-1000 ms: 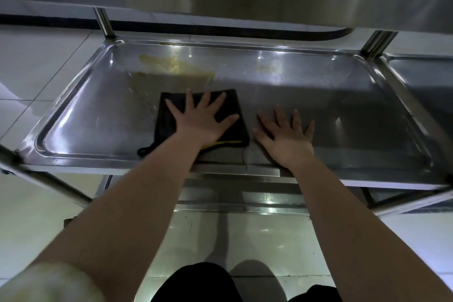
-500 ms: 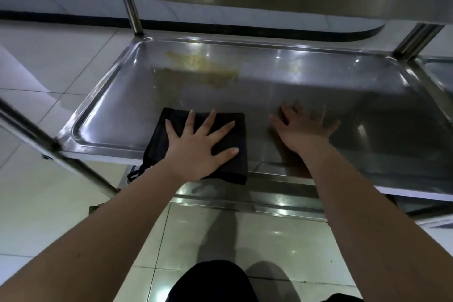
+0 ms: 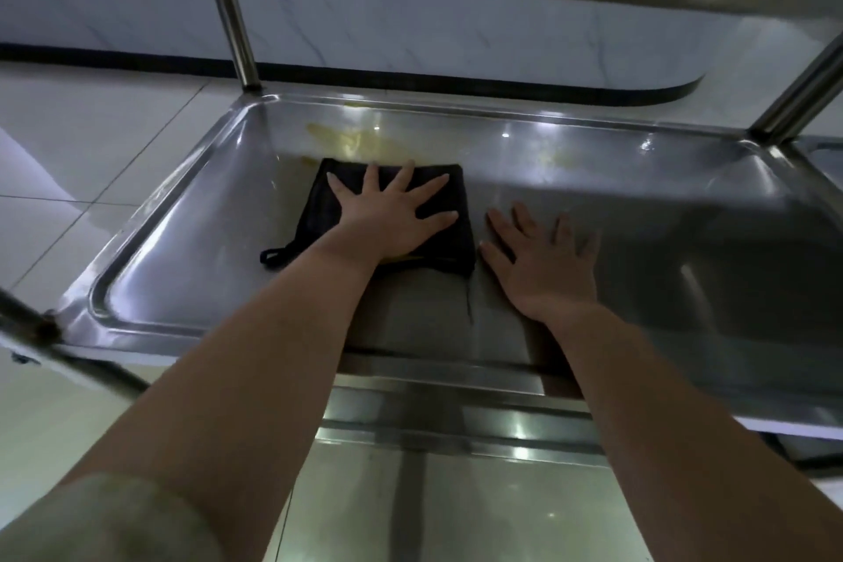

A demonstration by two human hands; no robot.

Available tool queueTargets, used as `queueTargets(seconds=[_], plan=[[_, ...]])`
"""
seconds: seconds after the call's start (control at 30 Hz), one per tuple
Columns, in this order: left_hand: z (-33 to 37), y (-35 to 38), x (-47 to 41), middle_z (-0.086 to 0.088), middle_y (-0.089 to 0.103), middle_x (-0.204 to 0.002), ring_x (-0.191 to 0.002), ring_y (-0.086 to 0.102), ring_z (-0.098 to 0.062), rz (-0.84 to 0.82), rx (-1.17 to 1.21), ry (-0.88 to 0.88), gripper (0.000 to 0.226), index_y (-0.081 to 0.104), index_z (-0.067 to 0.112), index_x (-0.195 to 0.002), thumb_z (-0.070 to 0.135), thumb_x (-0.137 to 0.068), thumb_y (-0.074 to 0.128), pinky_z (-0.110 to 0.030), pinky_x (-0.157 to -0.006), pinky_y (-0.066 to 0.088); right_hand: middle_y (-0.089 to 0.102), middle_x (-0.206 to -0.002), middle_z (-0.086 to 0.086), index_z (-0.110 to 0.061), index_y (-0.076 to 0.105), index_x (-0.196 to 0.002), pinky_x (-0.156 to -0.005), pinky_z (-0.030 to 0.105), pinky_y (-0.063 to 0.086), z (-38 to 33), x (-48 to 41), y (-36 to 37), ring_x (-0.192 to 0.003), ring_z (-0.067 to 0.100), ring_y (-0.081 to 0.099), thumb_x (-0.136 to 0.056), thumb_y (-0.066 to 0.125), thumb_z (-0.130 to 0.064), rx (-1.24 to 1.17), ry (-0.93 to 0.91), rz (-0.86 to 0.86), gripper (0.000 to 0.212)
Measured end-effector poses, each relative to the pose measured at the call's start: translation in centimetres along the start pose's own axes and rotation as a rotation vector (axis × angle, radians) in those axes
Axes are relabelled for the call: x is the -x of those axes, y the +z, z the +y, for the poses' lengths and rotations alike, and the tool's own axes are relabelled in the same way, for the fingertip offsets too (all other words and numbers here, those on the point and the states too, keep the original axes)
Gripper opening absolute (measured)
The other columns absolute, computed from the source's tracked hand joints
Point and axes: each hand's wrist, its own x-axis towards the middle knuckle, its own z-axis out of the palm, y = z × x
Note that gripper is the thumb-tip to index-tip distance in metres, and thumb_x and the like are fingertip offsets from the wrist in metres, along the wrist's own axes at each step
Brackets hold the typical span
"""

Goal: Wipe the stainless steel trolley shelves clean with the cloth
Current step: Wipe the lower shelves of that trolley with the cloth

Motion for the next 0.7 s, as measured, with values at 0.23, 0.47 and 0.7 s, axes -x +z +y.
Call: queueTargets(seconds=[0.23,0.47,0.7], plan=[[0.4,-0.7,-4.7,0.012,-0.009,-0.164,-0.149,-0.011,-0.037,-0.005,-0.016,0.041,0.067,-0.004,0.059,-0.148,0.079,-0.088,0.018,-0.078,-0.104,-0.009,-0.004,-0.163,-0.016,-0.053,0.0,-0.15,-0.113,0.067,-0.004,0.2,-0.6,0.2,-0.149,0.038,-0.006,-0.093,0.009,-0.07,-0.013,0.01,0.015,0.06],[-1.3,0.9,6.7,0.016,-0.022,-0.16,-0.147,-0.022,-0.033,-0.089,-0.003,0.175,0.069,-0.015,0.065,-0.14,0.085,-0.079,0.008,-0.075,-0.106,-0.013,-0.004,-0.163,-0.017,-0.052,0.002,-0.15,-0.113,0.068,-0.002,-0.1,-0.1,0.0,-0.149,0.038,-0.004,-0.094,0.012,-0.07,-0.028,0.006,0.017,0.059],[-1.6,1.5,8.5,0.016,-0.023,-0.16,-0.148,-0.021,-0.033,-0.047,-0.013,0.124,0.067,-0.017,0.068,-0.138,0.085,-0.078,0.006,-0.075,-0.105,-0.015,-0.003,-0.164,-0.015,-0.05,0.002,-0.151,-0.114,0.066,-0.003,-0.3,0.6,0.2,-0.148,0.04,-0.003,-0.095,0.012,-0.068,-0.025,-0.004,0.037,0.06]])
